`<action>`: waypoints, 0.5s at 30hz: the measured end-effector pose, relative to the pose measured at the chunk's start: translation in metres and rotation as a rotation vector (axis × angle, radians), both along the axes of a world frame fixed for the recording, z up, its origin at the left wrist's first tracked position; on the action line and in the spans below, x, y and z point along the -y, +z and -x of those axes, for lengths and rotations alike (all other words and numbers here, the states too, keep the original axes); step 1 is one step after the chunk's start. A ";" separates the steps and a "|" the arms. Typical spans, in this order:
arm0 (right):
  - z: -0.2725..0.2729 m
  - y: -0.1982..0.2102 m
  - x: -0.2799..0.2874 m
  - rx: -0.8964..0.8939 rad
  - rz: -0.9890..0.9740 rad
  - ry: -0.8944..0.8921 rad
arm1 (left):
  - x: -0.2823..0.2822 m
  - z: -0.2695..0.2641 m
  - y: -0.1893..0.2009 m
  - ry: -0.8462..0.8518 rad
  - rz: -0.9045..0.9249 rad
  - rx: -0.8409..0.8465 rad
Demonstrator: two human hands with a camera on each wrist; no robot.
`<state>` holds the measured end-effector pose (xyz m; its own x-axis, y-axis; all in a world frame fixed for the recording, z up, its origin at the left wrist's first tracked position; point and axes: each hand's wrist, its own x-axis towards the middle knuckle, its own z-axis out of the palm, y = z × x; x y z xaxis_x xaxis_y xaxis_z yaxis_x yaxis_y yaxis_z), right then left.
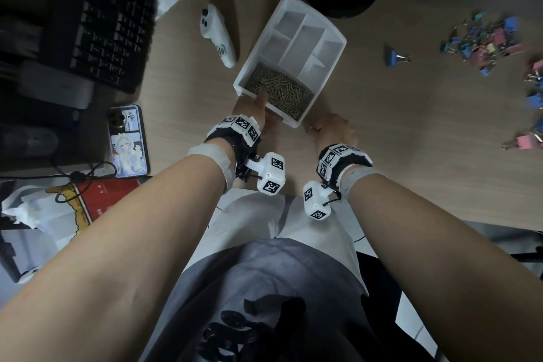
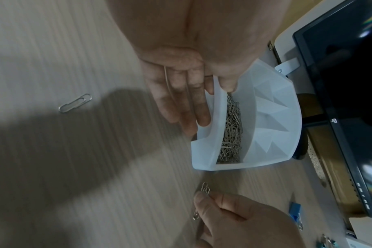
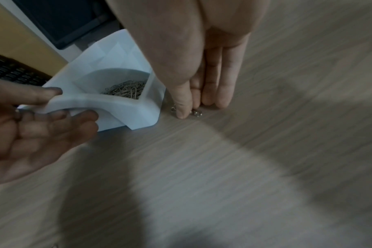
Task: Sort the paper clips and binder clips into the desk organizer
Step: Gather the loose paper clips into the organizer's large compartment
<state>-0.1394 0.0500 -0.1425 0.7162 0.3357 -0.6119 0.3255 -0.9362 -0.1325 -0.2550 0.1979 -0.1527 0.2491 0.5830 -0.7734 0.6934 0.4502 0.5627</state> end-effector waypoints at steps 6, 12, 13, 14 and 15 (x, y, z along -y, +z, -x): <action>0.003 0.001 -0.004 0.006 0.051 0.086 | -0.003 -0.001 -0.008 0.003 0.021 -0.017; -0.008 0.006 0.003 -0.039 -0.015 -0.030 | 0.002 -0.008 0.034 0.032 0.039 -0.006; -0.011 0.010 0.000 -0.050 -0.084 -0.094 | 0.004 -0.009 0.039 0.054 0.063 0.003; -0.015 0.015 -0.003 -0.052 -0.152 -0.140 | 0.005 -0.011 0.041 0.076 0.097 0.013; -0.019 0.022 -0.009 -0.056 -0.219 -0.153 | 0.007 -0.013 0.042 0.094 0.125 0.017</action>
<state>-0.1204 0.0595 -0.1206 0.7362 0.3545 -0.5764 0.1687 -0.9210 -0.3511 -0.2418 0.1911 -0.1112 0.2114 0.5041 -0.8374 0.6357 0.5798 0.5096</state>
